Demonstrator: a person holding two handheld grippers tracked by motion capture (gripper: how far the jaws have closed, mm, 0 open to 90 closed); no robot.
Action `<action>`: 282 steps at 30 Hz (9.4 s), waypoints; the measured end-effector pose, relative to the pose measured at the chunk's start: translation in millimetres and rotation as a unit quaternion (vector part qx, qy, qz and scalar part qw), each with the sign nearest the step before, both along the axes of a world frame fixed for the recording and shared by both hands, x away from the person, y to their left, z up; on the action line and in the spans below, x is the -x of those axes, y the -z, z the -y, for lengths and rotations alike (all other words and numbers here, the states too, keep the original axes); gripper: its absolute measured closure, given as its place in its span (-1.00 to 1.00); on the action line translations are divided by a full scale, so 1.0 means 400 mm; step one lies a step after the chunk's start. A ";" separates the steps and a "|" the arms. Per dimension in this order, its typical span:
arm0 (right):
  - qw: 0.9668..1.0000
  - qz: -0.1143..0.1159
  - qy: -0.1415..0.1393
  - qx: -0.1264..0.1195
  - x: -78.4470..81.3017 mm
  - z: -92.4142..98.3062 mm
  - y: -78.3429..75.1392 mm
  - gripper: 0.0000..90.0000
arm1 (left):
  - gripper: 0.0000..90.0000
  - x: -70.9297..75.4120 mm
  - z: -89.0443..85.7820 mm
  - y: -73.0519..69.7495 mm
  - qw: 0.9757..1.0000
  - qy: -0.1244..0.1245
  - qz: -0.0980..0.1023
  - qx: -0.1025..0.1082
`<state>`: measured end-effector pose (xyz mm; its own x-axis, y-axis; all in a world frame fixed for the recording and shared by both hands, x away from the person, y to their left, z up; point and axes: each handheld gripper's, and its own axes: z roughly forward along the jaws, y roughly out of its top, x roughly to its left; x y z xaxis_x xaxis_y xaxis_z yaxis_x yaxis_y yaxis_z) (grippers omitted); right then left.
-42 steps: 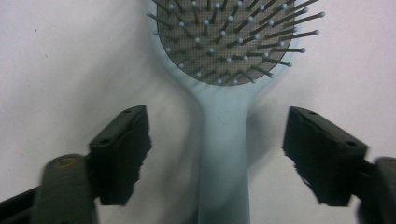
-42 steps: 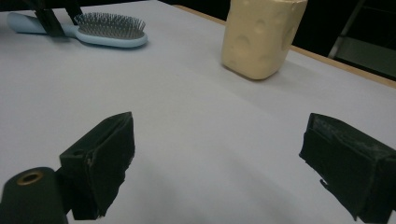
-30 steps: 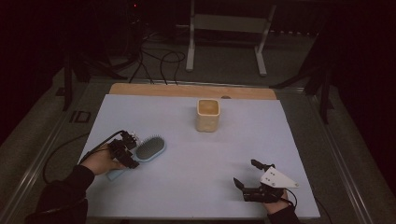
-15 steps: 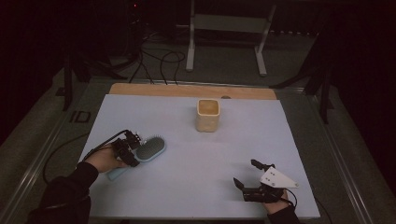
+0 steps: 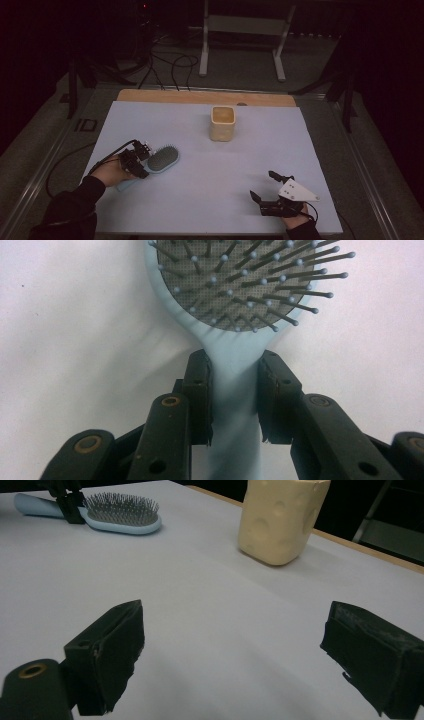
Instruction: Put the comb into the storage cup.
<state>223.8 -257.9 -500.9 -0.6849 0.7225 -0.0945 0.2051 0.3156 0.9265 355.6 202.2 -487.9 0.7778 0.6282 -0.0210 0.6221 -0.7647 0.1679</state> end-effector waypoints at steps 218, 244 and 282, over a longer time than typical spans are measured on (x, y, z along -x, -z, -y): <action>1.000 -0.002 -0.001 -0.024 -0.002 0.012 -0.003 -0.79 | 0.55 -0.319 0.482 -0.132 0.848 -0.016 0.307 0.431; 1.000 -0.003 -0.001 -0.023 -0.002 0.013 -0.002 -0.79 | 0.36 -0.319 0.471 -0.097 0.861 -0.014 0.291 0.418; 1.000 -0.002 -0.001 -0.021 -0.002 0.011 -0.002 -0.79 | -1.00 -0.313 0.424 -0.102 0.885 0.042 0.221 0.408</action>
